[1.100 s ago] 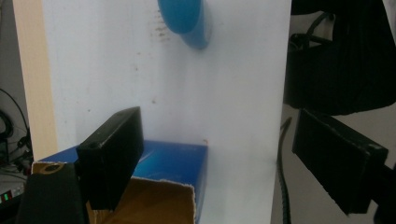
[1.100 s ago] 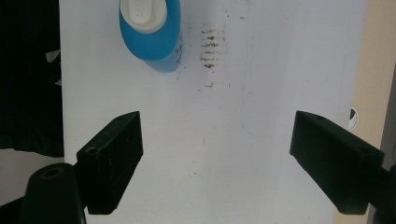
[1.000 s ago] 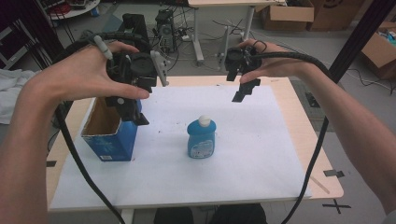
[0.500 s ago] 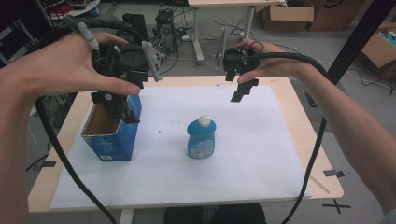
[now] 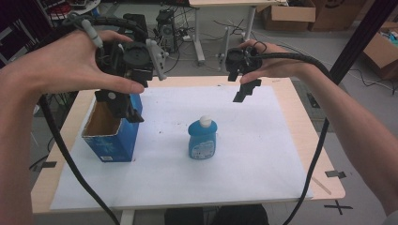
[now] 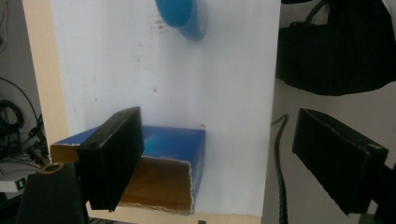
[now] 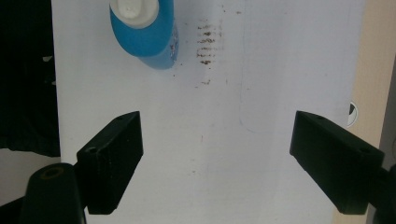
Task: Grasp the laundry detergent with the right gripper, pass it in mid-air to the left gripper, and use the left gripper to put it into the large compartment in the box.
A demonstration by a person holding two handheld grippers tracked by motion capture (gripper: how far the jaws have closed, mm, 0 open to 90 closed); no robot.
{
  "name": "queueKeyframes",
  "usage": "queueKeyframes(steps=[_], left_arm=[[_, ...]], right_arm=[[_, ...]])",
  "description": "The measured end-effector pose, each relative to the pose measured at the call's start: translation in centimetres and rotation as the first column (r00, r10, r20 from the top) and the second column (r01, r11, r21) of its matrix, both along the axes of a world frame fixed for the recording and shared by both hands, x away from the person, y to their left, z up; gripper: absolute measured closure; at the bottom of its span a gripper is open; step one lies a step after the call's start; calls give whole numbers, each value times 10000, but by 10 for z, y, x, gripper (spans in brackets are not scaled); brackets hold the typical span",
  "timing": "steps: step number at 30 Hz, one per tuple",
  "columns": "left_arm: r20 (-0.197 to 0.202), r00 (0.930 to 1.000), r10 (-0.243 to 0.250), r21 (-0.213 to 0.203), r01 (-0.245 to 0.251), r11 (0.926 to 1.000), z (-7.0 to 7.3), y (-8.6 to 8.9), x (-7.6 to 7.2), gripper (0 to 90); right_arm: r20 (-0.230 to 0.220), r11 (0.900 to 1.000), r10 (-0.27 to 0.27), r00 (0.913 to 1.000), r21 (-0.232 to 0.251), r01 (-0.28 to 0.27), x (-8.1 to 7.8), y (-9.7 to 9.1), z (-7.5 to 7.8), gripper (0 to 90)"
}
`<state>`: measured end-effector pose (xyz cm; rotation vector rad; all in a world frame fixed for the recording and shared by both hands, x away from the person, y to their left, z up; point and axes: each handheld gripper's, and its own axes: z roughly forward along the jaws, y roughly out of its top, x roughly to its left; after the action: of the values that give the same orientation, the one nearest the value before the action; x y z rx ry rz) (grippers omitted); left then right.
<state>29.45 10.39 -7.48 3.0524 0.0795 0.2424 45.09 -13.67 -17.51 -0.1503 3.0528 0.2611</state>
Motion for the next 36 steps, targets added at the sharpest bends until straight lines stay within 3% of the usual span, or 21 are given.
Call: queueKeyframes(steps=[8,14,28,36], left_arm=[[-85,9999,92,-97,-92,9999,-13,3,1,174],[-86,9999,144,-169,-146,9998,-19,4,1,175],[-126,9997,223,-218,-225,9995,-26,7,2,174],[-246,9996,162,-194,-167,9997,-32,5,4,174]], right_arm=[[-7,9998,95,10000,149,-95,-4,0,-6,171],[-117,9975,69,9999,707,-60,-10,-5,-13,169],[-644,9813,-44,9979,1917,167,-26,-19,-53,171],[-768,9726,-106,9970,2308,281,-32,-19,-72,167]])
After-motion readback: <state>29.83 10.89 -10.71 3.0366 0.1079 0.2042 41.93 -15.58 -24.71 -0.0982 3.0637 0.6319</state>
